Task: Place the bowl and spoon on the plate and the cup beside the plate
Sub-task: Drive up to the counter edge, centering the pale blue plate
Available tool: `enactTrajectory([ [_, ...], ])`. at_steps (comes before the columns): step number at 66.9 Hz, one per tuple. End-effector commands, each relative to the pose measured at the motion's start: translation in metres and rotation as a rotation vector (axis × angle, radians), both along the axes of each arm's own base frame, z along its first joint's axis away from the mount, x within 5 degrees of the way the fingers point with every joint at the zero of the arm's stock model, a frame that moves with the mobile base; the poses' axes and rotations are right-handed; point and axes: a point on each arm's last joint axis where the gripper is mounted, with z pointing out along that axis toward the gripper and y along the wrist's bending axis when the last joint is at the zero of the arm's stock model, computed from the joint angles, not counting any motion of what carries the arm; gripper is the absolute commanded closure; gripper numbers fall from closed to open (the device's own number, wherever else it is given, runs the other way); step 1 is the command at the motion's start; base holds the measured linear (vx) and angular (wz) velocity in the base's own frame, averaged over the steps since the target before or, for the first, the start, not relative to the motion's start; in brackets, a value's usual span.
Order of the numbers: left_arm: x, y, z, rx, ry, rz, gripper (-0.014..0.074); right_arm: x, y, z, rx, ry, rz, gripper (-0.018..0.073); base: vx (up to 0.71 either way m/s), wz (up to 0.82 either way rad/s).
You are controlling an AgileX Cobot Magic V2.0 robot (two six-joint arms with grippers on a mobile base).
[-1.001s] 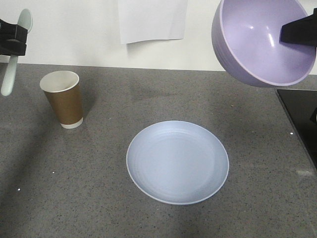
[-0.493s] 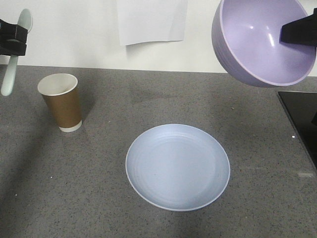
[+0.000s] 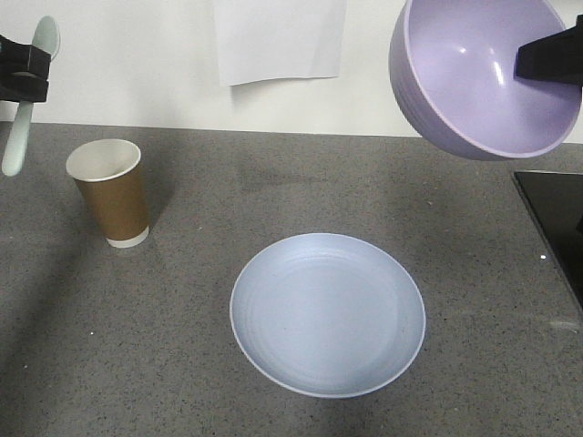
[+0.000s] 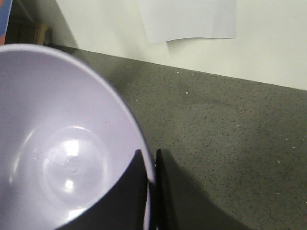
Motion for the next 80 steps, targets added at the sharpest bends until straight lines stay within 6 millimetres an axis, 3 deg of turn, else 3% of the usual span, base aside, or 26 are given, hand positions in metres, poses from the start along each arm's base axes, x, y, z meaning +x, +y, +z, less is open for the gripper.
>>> enactTrajectory([
  [1, -0.0092, -0.0018, 0.0221, -0.031, -0.108, 0.005, 0.0603, -0.0065, 0.0004, 0.0181, 0.037, -0.094, -0.016, 0.0565, 0.02, 0.0],
  [80, -0.0092, -0.0018, 0.0221, -0.031, -0.108, 0.005, 0.0603, -0.0065, 0.0004, 0.0181, 0.037, -0.094, -0.016, 0.0565, 0.01, 0.0],
])
